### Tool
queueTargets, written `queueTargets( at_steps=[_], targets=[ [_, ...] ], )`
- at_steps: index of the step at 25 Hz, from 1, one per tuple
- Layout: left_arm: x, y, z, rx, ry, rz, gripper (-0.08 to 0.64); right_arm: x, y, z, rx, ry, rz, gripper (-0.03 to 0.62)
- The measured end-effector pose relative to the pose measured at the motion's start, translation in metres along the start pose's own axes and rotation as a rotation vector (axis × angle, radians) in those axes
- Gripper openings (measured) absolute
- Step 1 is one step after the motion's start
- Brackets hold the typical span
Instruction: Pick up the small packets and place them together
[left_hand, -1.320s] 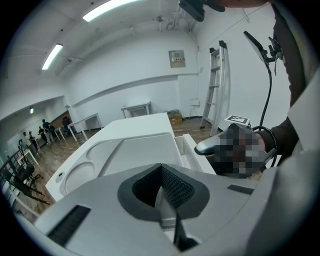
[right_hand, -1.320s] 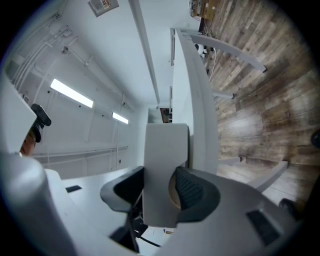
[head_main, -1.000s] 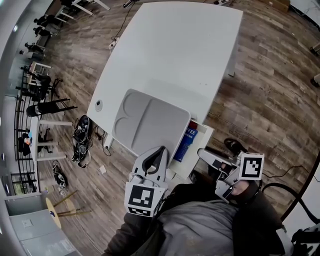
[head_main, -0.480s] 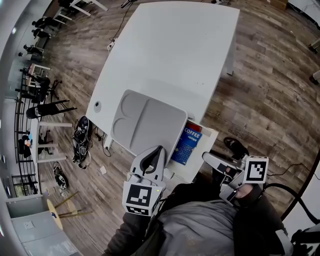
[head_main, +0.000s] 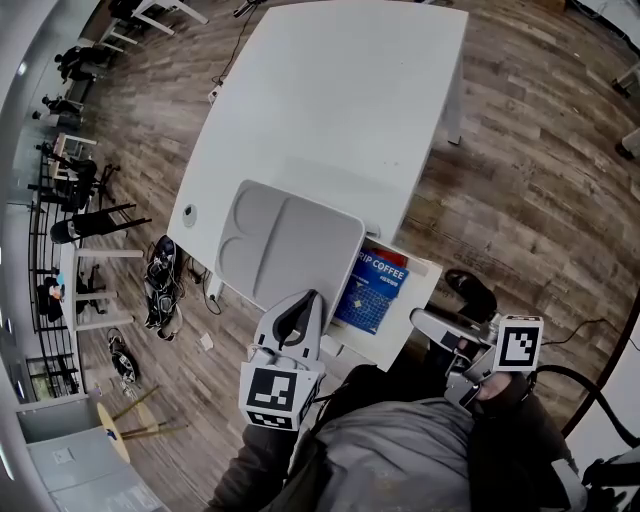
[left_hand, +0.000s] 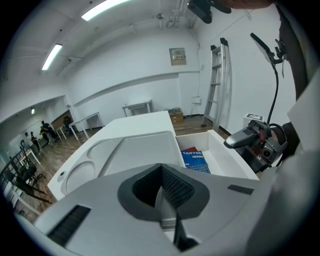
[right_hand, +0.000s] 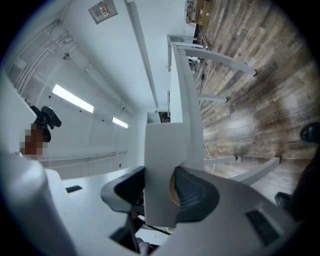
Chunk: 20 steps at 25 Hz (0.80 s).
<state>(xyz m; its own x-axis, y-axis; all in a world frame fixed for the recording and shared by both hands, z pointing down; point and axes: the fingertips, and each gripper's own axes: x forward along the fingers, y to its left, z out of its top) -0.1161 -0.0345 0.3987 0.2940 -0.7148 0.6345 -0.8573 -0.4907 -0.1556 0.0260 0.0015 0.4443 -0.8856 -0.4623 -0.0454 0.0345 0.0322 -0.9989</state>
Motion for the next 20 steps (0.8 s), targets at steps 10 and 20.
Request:
queueTargets(
  at_steps=[10, 20],
  targets=[
    [0.000, 0.001, 0.001, 0.007, 0.001, 0.007, -0.012, -0.022, 0.001, -0.001, -0.005, -0.016, -0.007, 0.195],
    [0.001, 0.002, 0.001, 0.007, 0.012, 0.013, -0.012, -0.046, 0.003, -0.001, 0.004, -0.045, -0.004, 0.192]
  ],
)
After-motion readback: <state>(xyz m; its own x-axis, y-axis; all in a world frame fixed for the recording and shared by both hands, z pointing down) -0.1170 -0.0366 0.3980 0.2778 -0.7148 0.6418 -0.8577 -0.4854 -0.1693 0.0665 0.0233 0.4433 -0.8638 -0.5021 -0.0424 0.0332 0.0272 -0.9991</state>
